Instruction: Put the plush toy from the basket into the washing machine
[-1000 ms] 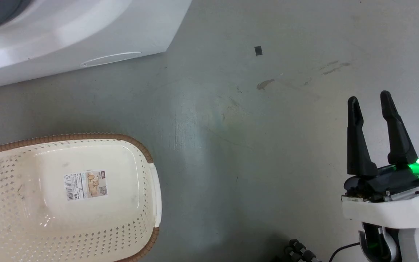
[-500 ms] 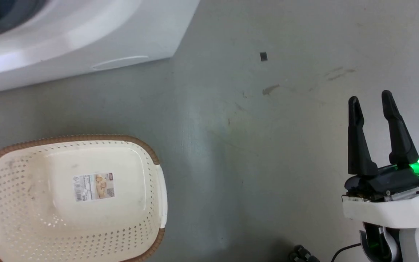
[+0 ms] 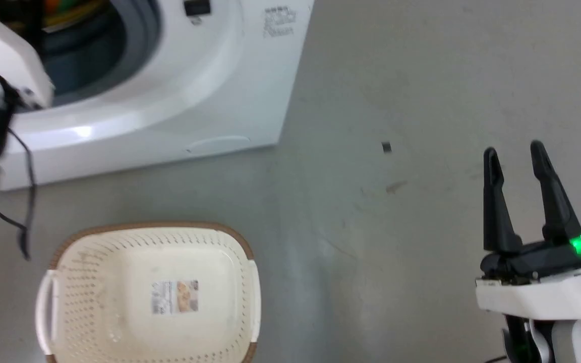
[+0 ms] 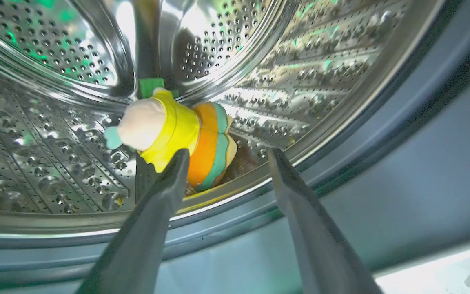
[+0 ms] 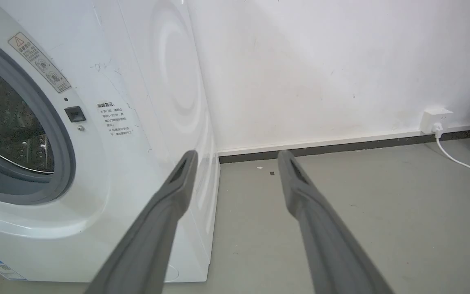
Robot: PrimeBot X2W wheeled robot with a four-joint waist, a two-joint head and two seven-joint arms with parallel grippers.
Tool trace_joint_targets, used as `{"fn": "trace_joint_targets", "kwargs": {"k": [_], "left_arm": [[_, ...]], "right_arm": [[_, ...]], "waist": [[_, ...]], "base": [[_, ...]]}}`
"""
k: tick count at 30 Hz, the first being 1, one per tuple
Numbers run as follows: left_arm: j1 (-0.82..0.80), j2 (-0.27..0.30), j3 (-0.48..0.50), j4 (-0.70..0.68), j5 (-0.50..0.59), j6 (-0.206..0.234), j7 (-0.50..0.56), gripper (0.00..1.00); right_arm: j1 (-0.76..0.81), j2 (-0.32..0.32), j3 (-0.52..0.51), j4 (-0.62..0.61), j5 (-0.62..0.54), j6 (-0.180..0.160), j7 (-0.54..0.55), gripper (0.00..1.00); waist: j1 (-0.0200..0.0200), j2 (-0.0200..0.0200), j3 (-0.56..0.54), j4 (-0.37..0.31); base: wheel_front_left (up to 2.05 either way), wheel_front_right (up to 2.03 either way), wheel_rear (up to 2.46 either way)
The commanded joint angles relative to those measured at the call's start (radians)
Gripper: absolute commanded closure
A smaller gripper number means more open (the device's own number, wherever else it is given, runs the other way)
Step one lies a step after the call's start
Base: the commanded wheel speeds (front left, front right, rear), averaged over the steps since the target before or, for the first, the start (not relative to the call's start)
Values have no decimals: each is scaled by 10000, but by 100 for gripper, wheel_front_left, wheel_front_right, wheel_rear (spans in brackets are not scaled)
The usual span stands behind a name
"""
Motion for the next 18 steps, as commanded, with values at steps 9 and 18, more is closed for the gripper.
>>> {"fn": "trace_joint_targets", "kwargs": {"k": [9, 18], "left_arm": [[2698, -986, -158, -1156, -201, 602, -2467, 0], [5753, -1535, 54, -3937, 18, 1617, -2778, 0]], "right_arm": [[1113, -2, -357, 247, -449, -7, -44, 0], [2058, -2, -579, 256, -612, -7, -44, 0]], "waist": [[0, 0, -2638, 1344], [0, 0, -3944, 2124]], "base": [[0, 0, 0], [0, 0, 0]]}}
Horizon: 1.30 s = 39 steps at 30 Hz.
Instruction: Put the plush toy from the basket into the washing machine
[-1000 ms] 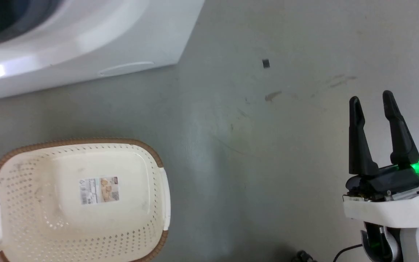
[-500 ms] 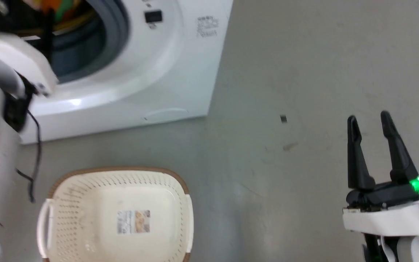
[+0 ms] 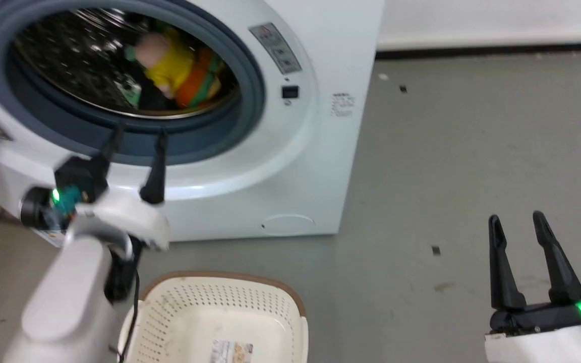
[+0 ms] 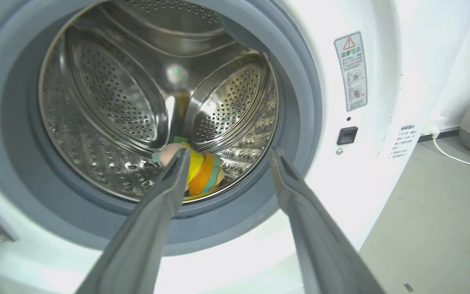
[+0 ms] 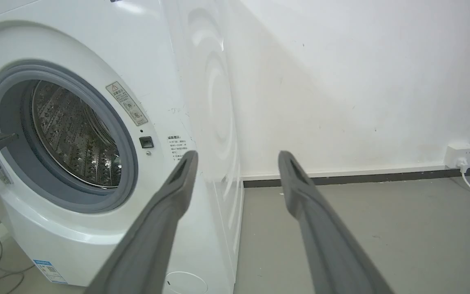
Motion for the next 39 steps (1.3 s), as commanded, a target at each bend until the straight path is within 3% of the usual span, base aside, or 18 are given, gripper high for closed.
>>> {"fn": "trace_joint_targets", "kwargs": {"k": [1, 7, 16, 21, 32, 33, 39], "left_arm": [[823, -23, 48, -749, 265, 299, -51, 0], [2995, -322, 181, -2265, 282, 880, -54, 0], [4859, -811, -76, -2462, 298, 1325, -56, 0], [5574, -1079, 327, -2760, 276, 1652, -56, 0], [6053, -1304, 676, -3269, 702, 1492, -56, 0], [5913, -1277, 643, -3225, 657, 1529, 4, 100], [5916, -1338, 718, -3274, 781, 1479, 85, 100]], "right_arm": [[265, -2, -60, 11, -41, -7, -44, 0], [702, -2, -86, 50, 33, -7, -44, 0], [1235, -2, -77, 162, 108, -7, -44, 0], [1424, -2, -166, 209, 171, -7, -44, 0], [1518, -2, -171, 326, 248, -7, -44, 0], [1387, 0, -167, 306, 188, 0, 4, 100], [1334, 0, -152, 341, 121, 0, 85, 100]], "waist": [[2, 0, -679, 559], [2, 0, -1185, 838], [2, 0, -1538, 1007], [2, 0, -1627, 1037], [2, 0, -1686, 1076], [2, 0, -1688, 1078], [2, 0, -1691, 1063]], "base": [[0, 0, 0], [0, 0, 0], [0, 0, 0], [0, 0, 0], [0, 0, 0], [0, 0, 0], [0, 0, 0]]}}
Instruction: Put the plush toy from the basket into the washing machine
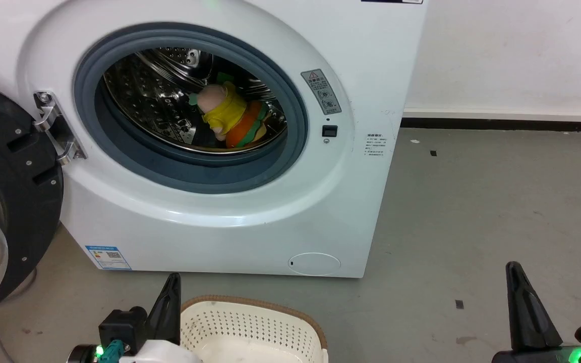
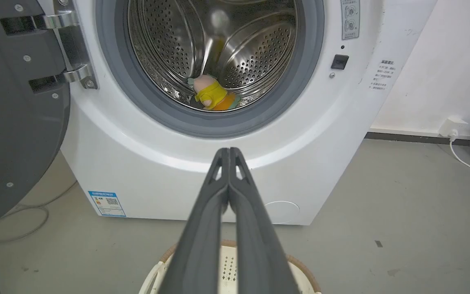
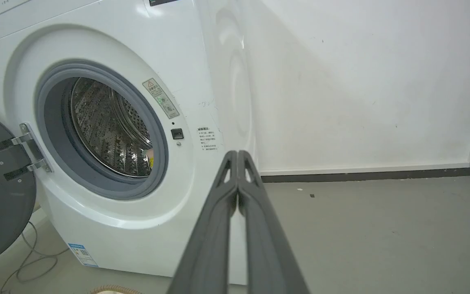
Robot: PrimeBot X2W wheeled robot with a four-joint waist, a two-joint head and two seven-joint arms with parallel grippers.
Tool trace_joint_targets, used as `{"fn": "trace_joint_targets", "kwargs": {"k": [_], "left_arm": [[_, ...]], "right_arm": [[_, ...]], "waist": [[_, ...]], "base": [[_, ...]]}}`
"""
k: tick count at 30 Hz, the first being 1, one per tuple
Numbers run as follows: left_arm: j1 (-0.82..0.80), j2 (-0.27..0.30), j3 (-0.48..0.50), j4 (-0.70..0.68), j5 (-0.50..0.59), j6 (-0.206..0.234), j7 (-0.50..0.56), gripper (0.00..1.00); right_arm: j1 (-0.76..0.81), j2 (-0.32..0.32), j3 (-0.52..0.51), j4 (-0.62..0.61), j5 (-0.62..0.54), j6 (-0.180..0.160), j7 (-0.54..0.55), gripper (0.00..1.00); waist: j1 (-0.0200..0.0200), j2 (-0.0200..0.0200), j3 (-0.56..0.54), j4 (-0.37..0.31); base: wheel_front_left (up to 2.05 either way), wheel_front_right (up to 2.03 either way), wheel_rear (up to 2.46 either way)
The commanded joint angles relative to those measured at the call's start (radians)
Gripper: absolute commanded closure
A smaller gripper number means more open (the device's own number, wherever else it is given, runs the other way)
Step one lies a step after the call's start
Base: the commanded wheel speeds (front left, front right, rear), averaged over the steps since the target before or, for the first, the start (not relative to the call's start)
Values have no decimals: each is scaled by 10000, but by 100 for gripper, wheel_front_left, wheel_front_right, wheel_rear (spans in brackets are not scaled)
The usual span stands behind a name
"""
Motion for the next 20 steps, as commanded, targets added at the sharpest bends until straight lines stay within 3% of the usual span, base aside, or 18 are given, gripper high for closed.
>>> {"fn": "trace_joint_targets", "kwargs": {"k": [1, 20], "left_arm": [[7, -72, 94, -67, 126, -69, 56, 100], [36, -392, 559, -352, 749, -330, 443, 100]], "right_arm": [[-63, 0, 6, 41, -63, 0, 87, 100], [-315, 0, 60, 217, -390, -1, 477, 100]], "waist": [[1, 0, 0, -8], [1, 0, -13, -83]], "base": [[0, 0, 0], [0, 0, 0]]}}
